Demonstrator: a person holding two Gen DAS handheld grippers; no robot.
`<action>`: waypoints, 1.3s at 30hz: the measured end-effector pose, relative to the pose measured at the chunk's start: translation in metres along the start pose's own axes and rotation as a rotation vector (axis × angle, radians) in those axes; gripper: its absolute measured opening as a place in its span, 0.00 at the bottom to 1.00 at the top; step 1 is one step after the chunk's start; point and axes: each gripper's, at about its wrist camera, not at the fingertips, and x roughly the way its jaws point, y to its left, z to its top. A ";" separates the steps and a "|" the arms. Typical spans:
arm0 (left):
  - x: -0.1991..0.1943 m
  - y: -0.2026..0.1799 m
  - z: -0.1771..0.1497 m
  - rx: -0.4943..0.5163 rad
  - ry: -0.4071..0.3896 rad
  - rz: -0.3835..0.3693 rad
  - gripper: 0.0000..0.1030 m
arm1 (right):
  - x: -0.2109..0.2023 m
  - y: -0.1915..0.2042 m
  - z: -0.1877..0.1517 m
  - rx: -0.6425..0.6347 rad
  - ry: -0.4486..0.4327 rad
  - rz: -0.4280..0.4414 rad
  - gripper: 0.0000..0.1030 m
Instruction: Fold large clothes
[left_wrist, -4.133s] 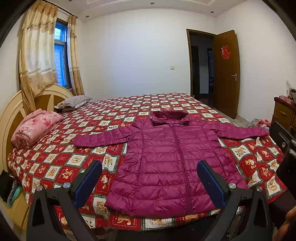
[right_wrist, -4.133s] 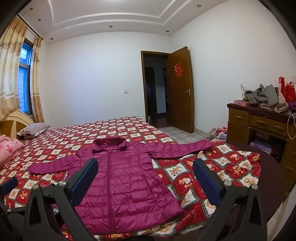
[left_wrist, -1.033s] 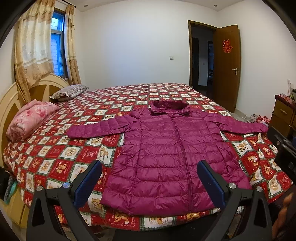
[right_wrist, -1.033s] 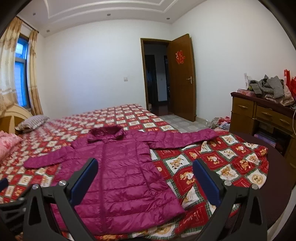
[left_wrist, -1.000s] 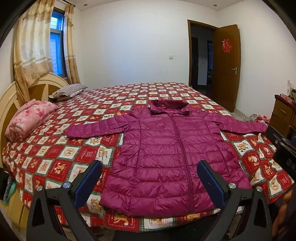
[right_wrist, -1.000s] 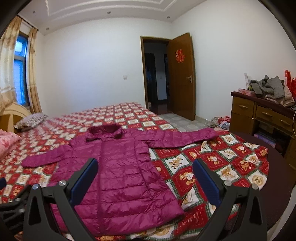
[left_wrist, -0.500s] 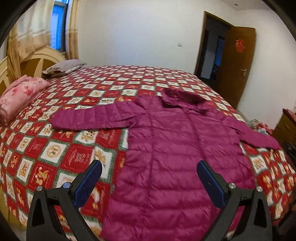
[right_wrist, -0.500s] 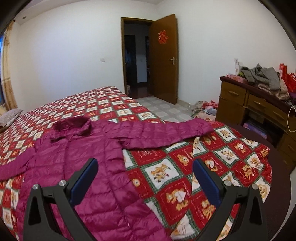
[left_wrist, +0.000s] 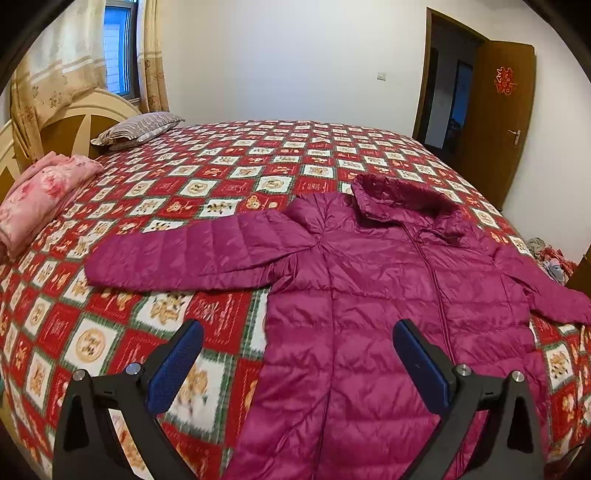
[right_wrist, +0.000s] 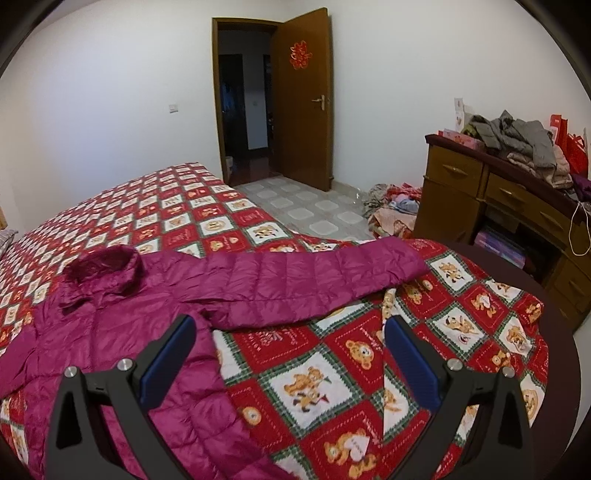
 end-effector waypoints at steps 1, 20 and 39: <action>0.005 -0.002 0.001 0.004 -0.009 0.001 0.99 | 0.002 0.000 0.001 -0.003 0.000 -0.006 1.00; 0.121 0.011 -0.028 0.054 0.045 0.069 0.99 | 0.209 -0.197 0.021 0.558 0.256 -0.111 0.54; 0.133 0.017 -0.036 -0.010 0.081 -0.002 0.99 | 0.133 -0.083 0.091 0.119 -0.011 0.044 0.11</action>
